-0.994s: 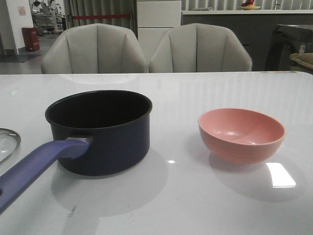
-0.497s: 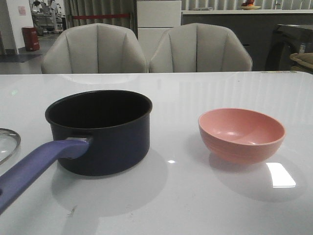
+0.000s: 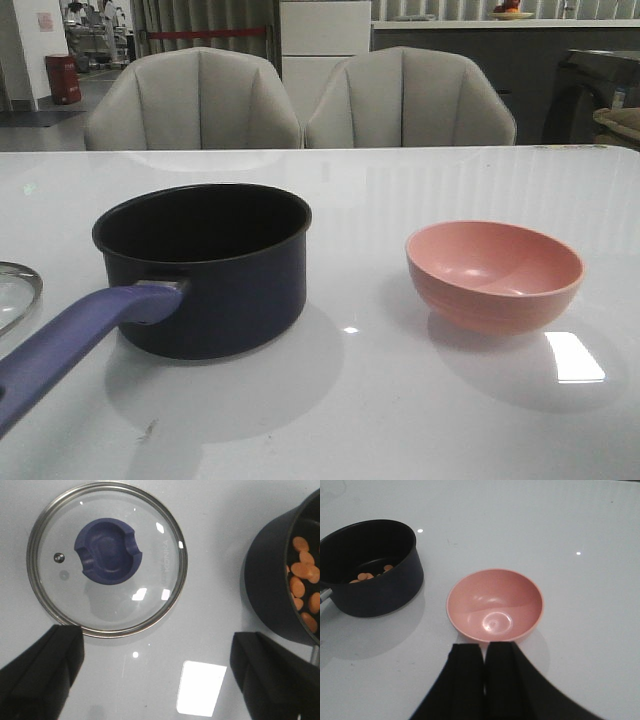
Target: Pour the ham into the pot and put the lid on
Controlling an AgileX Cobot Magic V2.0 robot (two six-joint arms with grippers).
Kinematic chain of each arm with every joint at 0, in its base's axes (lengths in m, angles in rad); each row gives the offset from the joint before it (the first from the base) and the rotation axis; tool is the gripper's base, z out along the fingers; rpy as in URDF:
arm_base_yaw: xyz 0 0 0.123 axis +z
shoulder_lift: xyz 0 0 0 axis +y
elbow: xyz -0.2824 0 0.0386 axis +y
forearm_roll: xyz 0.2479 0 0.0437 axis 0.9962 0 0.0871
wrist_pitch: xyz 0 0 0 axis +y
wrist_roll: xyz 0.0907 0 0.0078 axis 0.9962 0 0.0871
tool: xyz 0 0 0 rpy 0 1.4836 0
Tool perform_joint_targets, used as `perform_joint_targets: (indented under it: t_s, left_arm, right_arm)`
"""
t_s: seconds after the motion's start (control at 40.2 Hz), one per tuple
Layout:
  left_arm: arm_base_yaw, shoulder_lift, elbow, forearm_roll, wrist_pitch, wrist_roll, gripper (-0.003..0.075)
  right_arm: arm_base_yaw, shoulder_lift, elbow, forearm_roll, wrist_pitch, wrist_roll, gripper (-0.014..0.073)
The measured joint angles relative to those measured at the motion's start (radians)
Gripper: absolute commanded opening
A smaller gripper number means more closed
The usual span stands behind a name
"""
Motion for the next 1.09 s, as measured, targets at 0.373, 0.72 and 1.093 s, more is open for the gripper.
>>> perform_joint_targets:
  t_s: [0.373,0.72,1.093]
  left_arm:
    - [0.000,0.330,-0.252,0.054,0.107,-0.056,0.0650]
    - [0.046,0.488,-0.375,0.095,0.187,-0.078,0.0650]
    - [0.069,0.604,-0.378,0.100,0.194,-0.078,0.0649]
  right_arm:
    - [0.000,0.000,0.000,0.000,0.000,0.000,0.0150]
    - [0.000,0.000,0.000,0.000,0.000,0.000,0.0150]
    - [0.000,-0.002,0.000,0.000,0.000,0.000,0.0150]
